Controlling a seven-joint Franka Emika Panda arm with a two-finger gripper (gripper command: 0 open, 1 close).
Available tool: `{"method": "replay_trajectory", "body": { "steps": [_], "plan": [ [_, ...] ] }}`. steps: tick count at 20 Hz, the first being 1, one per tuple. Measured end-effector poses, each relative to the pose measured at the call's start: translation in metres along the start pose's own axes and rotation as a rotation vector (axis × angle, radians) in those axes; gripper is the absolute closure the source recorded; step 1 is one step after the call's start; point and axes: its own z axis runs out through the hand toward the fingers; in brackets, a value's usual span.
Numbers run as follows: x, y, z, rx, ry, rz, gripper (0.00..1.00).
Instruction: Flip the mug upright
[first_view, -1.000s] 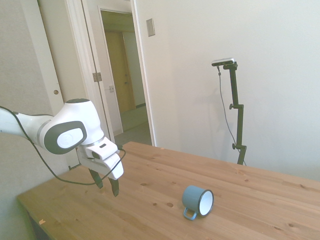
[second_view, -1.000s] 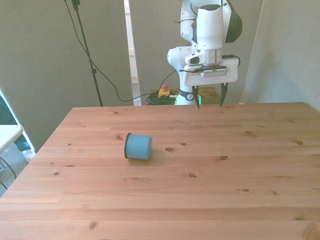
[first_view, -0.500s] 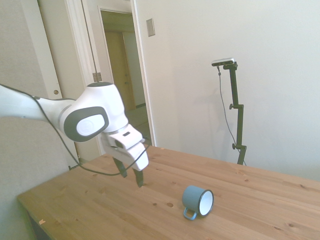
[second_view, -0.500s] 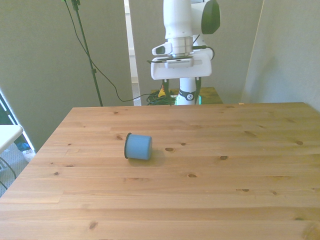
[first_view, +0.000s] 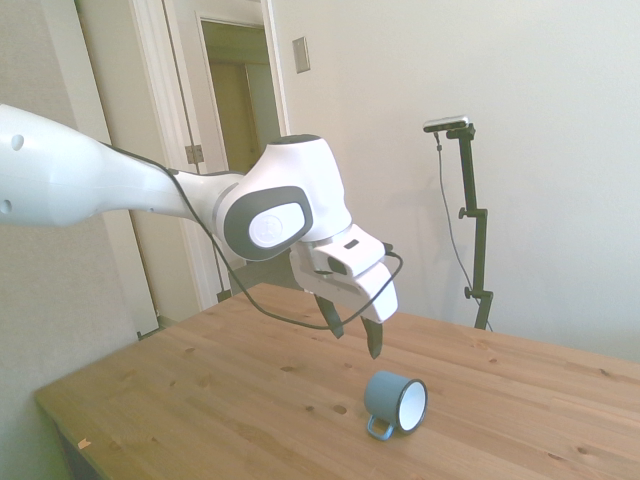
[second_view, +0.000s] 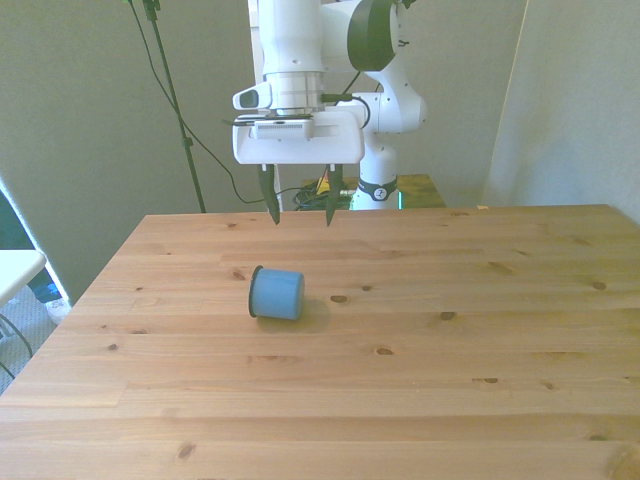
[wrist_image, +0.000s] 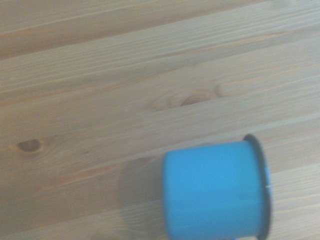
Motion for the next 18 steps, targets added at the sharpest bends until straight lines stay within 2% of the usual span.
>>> {"method": "replay_trajectory", "body": {
  "steps": [4, 8, 13, 18],
  "plan": [
    [0.041, 0.021, 0.001, -0.001, 0.005, 0.018, 0.0],
    [0.068, 0.027, 0.04, 0.025, -0.077, 0.028, 0.0],
    [0.08, 0.022, 0.075, 0.067, -0.235, 0.012, 0.0],
    [0.087, 0.019, 0.082, 0.061, -0.264, -0.007, 0.0]
  ]
}}
